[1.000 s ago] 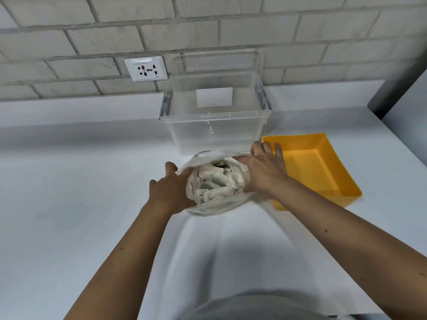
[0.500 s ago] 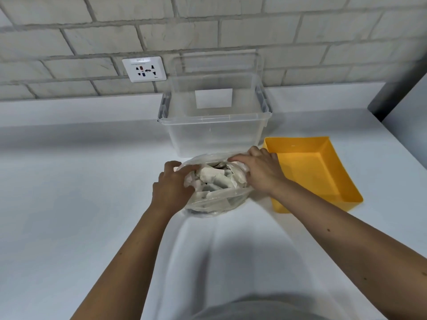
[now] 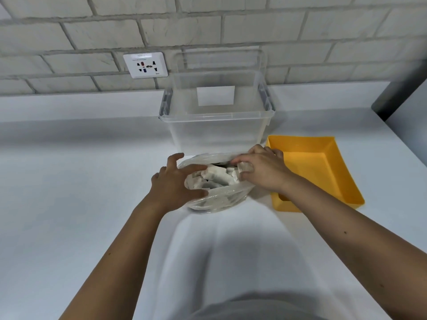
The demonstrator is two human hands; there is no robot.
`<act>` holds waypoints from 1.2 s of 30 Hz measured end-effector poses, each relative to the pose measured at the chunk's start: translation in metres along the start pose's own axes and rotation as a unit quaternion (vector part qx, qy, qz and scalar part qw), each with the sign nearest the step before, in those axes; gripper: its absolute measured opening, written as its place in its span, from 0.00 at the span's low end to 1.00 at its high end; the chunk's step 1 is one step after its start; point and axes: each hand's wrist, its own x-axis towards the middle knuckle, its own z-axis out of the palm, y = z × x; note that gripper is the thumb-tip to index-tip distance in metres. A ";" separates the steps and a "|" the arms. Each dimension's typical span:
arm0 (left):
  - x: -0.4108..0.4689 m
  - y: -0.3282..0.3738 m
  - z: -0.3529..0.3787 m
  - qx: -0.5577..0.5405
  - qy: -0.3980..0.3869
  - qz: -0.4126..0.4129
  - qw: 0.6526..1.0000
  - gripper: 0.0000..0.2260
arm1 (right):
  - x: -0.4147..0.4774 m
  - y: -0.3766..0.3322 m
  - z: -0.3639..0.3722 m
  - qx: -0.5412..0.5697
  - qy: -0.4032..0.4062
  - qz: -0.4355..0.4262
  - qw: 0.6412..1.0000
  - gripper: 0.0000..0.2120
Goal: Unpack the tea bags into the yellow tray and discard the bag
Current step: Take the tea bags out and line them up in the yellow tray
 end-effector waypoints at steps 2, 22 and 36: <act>-0.001 0.000 0.002 0.016 0.014 0.015 1.000 0.35 | -0.005 0.000 0.001 -0.009 -0.012 -0.008 1.000 0.31; -0.023 -0.009 0.025 0.114 0.062 -0.001 0.992 0.32 | -0.023 0.001 0.021 -0.098 0.030 0.004 0.995 0.41; -0.012 0.024 0.044 0.190 0.170 0.093 0.962 0.05 | -0.042 -0.023 0.038 0.105 0.201 -0.095 0.969 0.10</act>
